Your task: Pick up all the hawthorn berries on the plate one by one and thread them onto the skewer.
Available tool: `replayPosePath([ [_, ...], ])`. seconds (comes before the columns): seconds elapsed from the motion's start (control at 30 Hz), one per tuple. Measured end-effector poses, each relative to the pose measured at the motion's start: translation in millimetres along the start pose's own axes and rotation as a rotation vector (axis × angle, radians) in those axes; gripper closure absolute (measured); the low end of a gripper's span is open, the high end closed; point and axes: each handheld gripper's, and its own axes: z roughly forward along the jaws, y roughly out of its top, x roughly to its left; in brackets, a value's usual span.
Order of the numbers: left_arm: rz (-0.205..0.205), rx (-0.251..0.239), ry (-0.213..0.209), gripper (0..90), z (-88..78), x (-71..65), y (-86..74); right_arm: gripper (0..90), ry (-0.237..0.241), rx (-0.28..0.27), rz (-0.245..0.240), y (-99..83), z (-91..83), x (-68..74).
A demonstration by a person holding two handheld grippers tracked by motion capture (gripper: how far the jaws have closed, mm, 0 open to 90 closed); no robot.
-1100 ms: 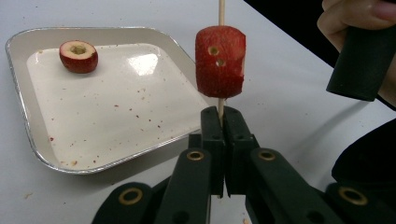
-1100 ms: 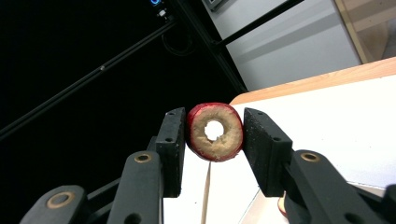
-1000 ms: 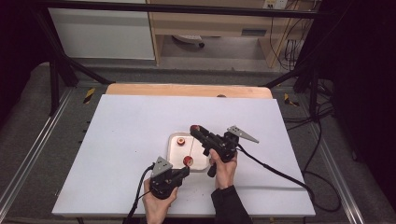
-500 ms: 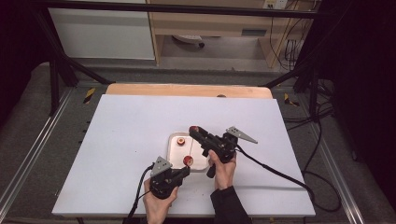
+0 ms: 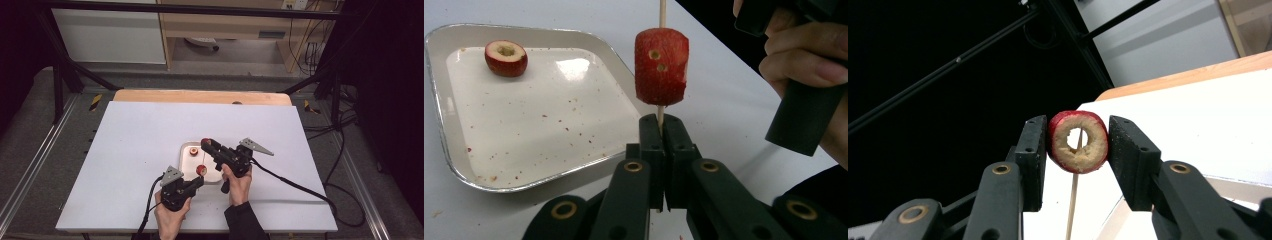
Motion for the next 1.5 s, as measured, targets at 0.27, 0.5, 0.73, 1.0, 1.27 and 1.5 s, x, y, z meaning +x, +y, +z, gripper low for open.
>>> replayPosePath([
  [0.27,0.016,0.001,0.012,88.6,-0.1,-0.1,5.2,61.0,0.001,0.045,-0.003,-5.7,-0.1,0.8],
  [0.5,0.024,0.017,0.004,88.6,2.5,1.0,5.2,61.1,-0.015,0.060,-0.019,-4.9,-3.4,2.9],
  [0.73,0.051,-0.011,0.001,88.7,1.4,0.1,7.5,61.1,-0.023,0.099,-0.002,-2.2,-5.6,2.7],
  [1.0,0.056,-0.006,0.015,88.6,1.3,1.2,13.6,61.1,-0.003,0.135,-0.002,-10.3,-5.4,3.9],
  [1.27,0.068,-0.005,0.020,88.6,-0.1,4.9,11.9,59.3,0.004,0.165,-0.013,-13.6,-4.8,3.5],
  [1.5,0.121,0.011,0.044,88.6,-6.9,12.1,9.0,42.8,-0.029,0.201,-0.067,-2.1,-9.6,2.0],
])
